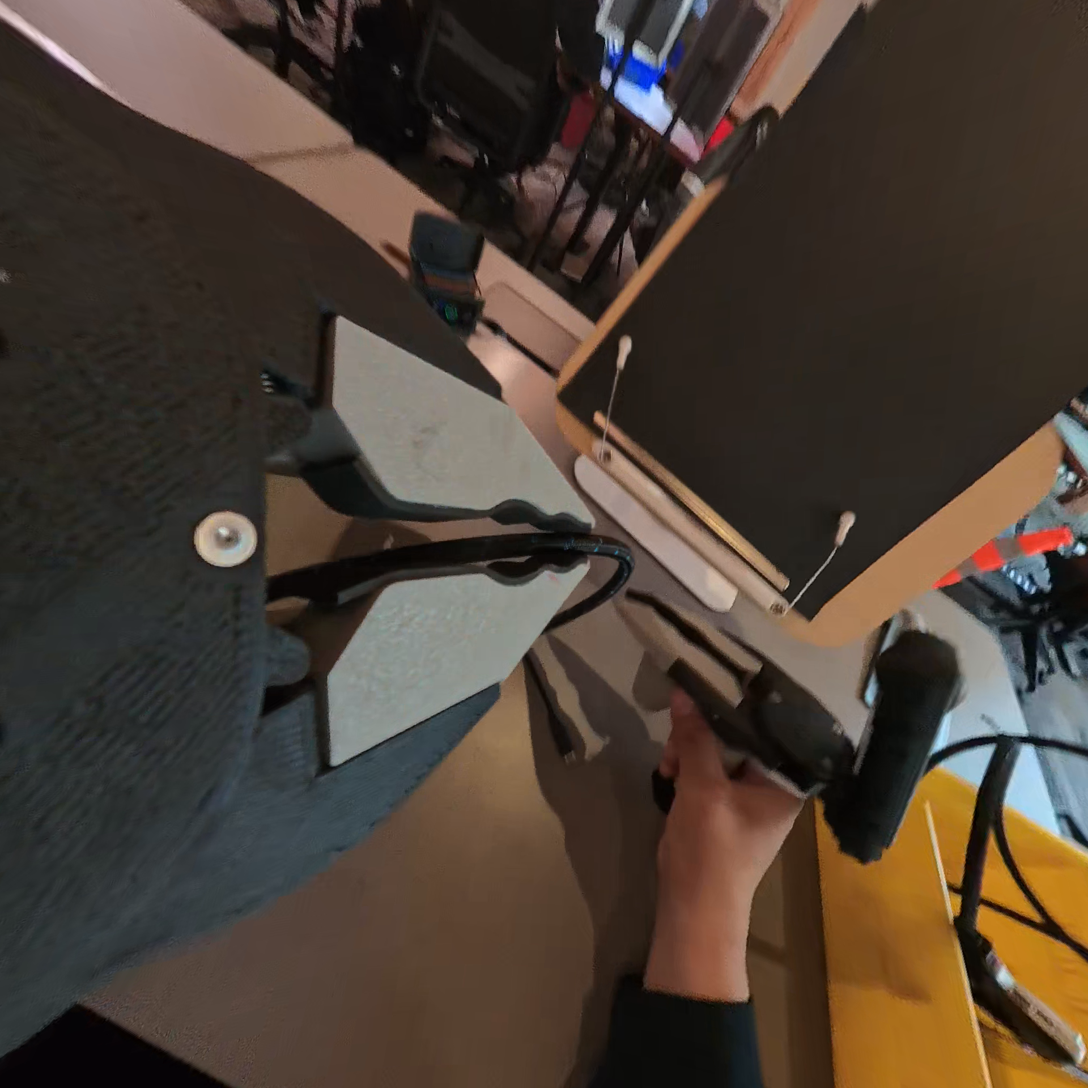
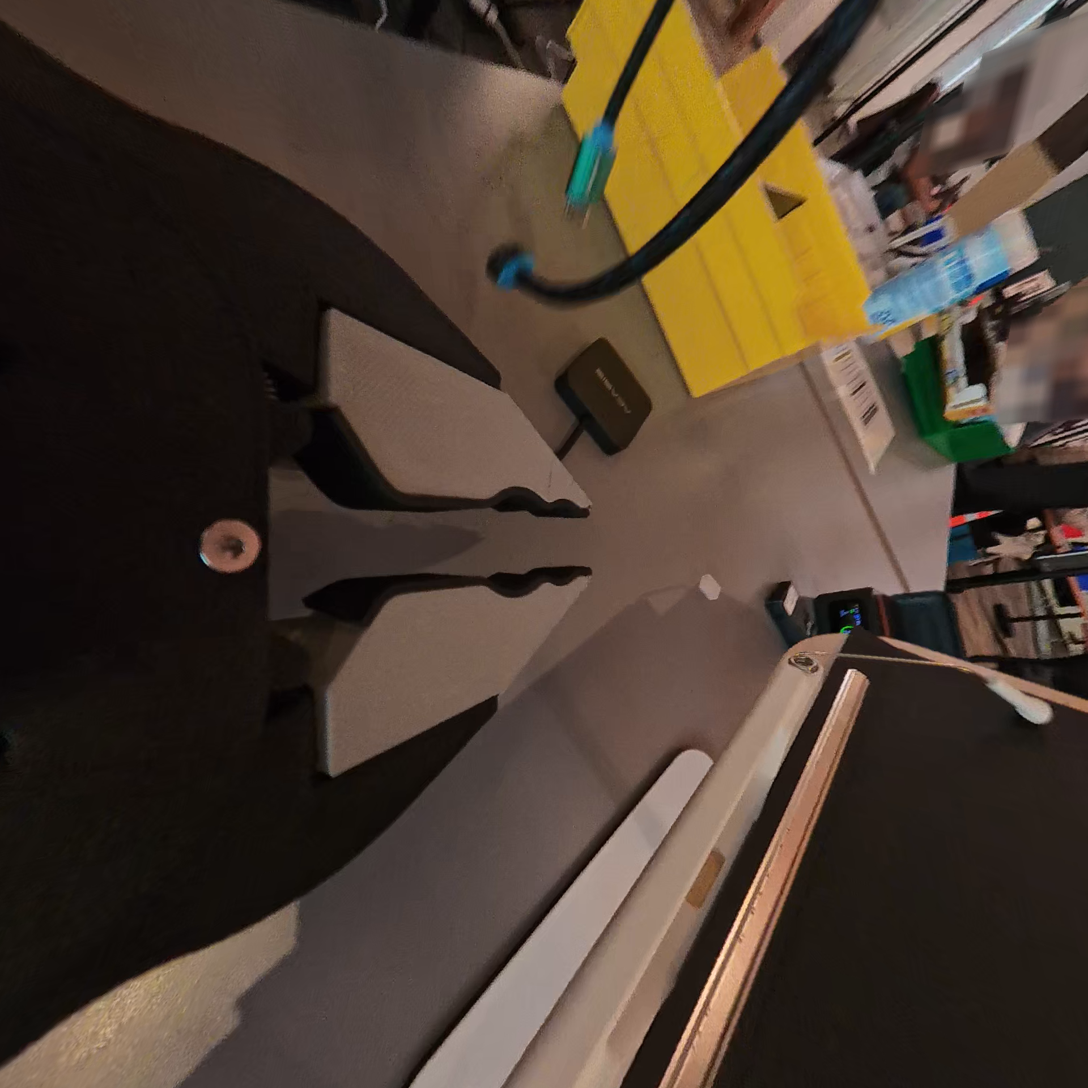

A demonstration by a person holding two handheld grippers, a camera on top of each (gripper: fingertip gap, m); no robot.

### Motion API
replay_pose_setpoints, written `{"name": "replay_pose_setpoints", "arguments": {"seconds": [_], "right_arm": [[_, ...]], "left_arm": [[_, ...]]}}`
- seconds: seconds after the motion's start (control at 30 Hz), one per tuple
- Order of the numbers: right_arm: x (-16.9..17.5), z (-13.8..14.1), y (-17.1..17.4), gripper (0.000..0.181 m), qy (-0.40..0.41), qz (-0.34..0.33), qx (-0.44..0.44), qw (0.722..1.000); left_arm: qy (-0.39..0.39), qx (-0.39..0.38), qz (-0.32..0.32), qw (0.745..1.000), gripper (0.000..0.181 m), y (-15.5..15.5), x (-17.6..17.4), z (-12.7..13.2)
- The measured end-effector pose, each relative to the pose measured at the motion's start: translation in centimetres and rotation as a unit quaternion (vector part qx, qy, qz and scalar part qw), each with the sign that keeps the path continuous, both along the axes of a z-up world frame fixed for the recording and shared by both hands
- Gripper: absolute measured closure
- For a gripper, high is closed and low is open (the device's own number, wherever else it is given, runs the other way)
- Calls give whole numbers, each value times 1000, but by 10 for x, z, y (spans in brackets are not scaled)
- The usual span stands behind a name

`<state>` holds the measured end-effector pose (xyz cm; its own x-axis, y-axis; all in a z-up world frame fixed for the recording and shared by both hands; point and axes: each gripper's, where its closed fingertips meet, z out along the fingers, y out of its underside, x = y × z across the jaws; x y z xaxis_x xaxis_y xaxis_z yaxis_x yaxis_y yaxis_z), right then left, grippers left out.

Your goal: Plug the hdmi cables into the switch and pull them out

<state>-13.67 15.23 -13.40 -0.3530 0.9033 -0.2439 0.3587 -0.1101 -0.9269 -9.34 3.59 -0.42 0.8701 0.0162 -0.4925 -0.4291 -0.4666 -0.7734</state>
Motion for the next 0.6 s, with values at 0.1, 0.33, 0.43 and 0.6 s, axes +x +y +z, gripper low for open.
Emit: {"name": "replay_pose_setpoints", "arguments": {"seconds": [0.1, 0.33, 0.43, 0.6], "right_arm": [[1, 5, 4, 167, 8, -2, -30, 1000], [-1, 1, 16, 167, 0, -29, -27, 999], [-3, -10, 33, 166, -26, -74, -16, 997], [-4, -10, 46, 157, -26, -100, -36, 994]], "left_arm": [[-88, -35, -32, 995, 177, 18, 9, -35], [-131, 72, 63, 987, 140, 31, -57, -51], [-150, 86, 92, 981, 138, 21, -80, -71], [-146, 136, 157, 967, 146, 13, -116, -98]]}}
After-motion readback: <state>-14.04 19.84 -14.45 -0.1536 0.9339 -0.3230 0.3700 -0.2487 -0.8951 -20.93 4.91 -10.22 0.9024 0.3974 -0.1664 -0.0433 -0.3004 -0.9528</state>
